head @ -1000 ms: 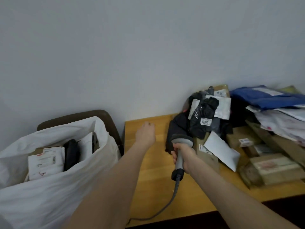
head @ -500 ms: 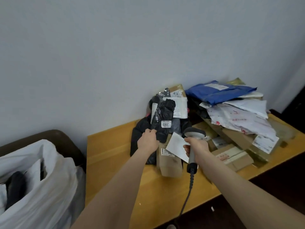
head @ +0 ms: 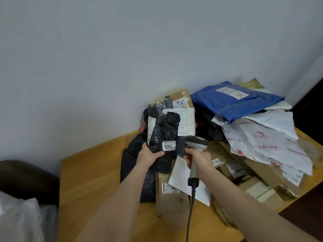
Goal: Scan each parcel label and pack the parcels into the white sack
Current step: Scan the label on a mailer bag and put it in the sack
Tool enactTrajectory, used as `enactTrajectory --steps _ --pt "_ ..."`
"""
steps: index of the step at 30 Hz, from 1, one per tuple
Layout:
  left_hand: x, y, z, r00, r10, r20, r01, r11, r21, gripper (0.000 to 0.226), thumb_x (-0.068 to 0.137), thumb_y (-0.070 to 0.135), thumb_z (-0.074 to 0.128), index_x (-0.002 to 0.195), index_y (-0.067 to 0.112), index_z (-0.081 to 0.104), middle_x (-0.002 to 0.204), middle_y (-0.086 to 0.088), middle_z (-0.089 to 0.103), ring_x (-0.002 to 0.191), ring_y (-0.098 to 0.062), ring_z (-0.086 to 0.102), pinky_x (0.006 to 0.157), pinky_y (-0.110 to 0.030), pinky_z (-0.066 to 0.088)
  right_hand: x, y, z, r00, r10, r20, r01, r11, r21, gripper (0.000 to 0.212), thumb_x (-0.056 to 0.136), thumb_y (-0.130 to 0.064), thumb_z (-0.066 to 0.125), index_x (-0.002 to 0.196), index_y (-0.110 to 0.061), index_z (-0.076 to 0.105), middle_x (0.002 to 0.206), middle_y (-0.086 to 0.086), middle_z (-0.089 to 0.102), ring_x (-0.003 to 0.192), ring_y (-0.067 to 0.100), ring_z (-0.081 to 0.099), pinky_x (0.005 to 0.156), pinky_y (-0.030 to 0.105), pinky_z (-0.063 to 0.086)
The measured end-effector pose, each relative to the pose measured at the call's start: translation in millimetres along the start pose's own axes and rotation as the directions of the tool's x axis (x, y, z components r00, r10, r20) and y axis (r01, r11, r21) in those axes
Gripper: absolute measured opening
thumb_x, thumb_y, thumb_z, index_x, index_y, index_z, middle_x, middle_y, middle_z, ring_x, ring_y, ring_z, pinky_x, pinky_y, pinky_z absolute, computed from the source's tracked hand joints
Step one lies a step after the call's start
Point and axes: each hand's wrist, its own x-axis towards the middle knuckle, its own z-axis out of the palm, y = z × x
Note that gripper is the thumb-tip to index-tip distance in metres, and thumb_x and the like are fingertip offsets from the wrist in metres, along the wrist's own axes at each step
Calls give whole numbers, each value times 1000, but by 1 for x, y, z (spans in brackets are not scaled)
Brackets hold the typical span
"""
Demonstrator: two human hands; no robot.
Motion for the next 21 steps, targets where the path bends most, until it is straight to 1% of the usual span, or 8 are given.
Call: enactTrajectory --steps 3,5,6,11,13,16,19,21 --pt "9 -6 2 998 -31 -57 34 998 57 37 82 32 73 115 19 62 114 -3 67 99 -18 63 87 -33 50 7 -4 4 1000 10 5 -10 999 43 13 85 -12 71 84 0 66 56 8 64 40 12 54 48 24 49" --pt "9 -4 -3 996 -38 -87 41 998 38 11 86 27 70 95 23 70 110 -2 69 92 -15 61 83 -30 50 8 -6 5 1000 13 20 -14 998 63 13 85 -11 71 84 0 65 56 8 64 39 12 54 46 23 48" --pt "10 -3 -7 996 -32 -84 33 999 21 13 86 28 70 97 21 70 112 -3 68 95 -16 60 84 -29 48 8 -7 5 1000 13 27 -15 997 76 13 85 -11 71 84 0 65 55 7 64 39 12 54 45 22 48" --pt "2 0 -4 995 -62 83 74 987 -139 85 72 34 82 139 7 37 135 -9 51 123 -26 50 103 -36 41 7 -10 7 998 18 52 -25 990 142 13 86 -10 70 83 0 64 56 7 64 39 11 54 44 21 48" --pt "0 -4 10 991 -89 96 94 994 -48 93 71 37 83 143 7 33 139 -10 47 126 -28 47 104 -40 41 11 -9 8 998 28 54 -36 987 154 13 86 -10 70 84 1 64 54 7 64 38 10 54 42 19 48" --pt "-1 -11 27 990 -115 -76 129 967 222 69 76 41 76 131 12 44 130 -10 48 115 -30 53 87 -41 47 17 -3 8 998 45 52 -53 986 161 13 86 -10 71 86 1 64 54 6 64 38 10 54 43 19 49" --pt "-5 -10 29 976 -57 -210 111 959 259 28 86 36 67 107 18 61 109 -6 64 98 -26 62 70 -33 48 20 0 5 998 29 58 -38 986 160 13 85 -11 71 84 0 64 53 5 64 39 10 55 44 20 49" --pt "-12 -8 21 965 13 -260 57 963 262 15 90 32 63 99 21 64 100 -4 68 91 -25 63 62 -30 44 18 0 2 999 -4 51 -4 989 146 14 85 -12 72 83 -1 64 53 4 65 39 9 55 45 20 49"
